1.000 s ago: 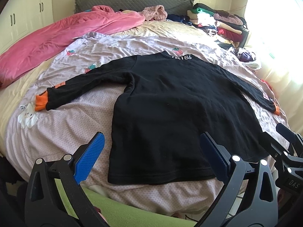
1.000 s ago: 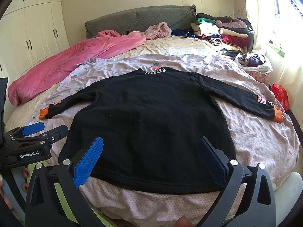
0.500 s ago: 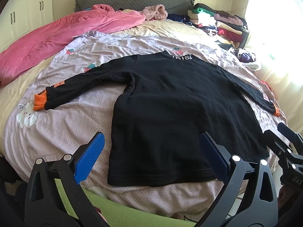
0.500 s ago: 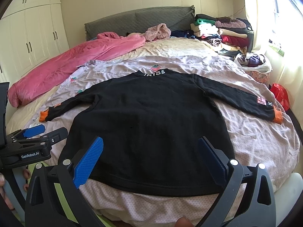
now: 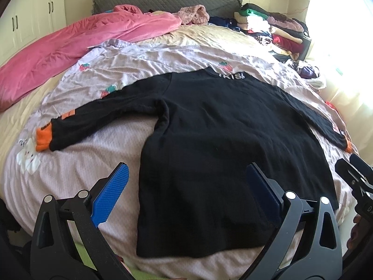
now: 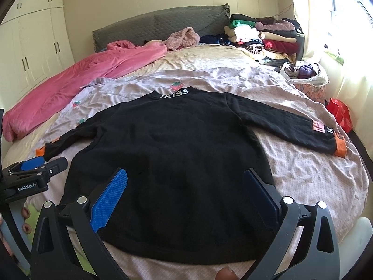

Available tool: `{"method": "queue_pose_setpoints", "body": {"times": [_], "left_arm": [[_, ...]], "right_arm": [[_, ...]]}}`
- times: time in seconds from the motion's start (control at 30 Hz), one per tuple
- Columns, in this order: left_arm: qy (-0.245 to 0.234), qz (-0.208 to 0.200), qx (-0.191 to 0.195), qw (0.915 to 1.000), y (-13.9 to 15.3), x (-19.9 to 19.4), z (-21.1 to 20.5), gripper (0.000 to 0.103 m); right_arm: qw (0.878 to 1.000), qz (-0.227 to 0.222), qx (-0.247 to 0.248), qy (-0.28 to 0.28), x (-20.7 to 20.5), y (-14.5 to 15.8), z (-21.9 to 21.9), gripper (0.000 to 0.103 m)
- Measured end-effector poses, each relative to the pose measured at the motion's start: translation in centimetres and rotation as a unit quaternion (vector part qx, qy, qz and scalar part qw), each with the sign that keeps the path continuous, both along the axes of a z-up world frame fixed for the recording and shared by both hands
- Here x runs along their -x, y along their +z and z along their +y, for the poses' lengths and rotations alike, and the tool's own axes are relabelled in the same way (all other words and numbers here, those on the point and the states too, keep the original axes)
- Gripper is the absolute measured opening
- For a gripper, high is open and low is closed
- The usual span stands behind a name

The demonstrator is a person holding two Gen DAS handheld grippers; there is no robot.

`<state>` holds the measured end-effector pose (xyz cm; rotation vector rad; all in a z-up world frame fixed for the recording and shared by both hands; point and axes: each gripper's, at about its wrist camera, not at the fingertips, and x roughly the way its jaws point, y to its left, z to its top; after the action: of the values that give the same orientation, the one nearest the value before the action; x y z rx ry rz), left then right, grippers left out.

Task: Fold small clothes
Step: 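Reach the right tool to the orange-cuffed sleeve end and close on the cuff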

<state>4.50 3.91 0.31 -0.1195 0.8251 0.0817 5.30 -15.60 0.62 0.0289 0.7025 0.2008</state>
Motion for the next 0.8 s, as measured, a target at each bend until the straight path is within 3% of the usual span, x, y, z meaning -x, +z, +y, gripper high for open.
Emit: {"method": "queue_pose_setpoints", "body": {"times": [0.63, 0.8], "left_arm": [[0.005, -0.004, -0.007, 1.0, 2.0, -7.7, 2.6, 0.094], [0.002, -0.02, -0.014, 0.9997, 3.8, -9.8, 2.4, 0.094]], "right_arm": [[0.998, -0.025, -0.007, -0.051, -7.1, 3.1, -2.7, 0.099], [0.997, -0.034, -0.005, -0.071, -9.2, 4.3, -4.4, 0.099]]}}
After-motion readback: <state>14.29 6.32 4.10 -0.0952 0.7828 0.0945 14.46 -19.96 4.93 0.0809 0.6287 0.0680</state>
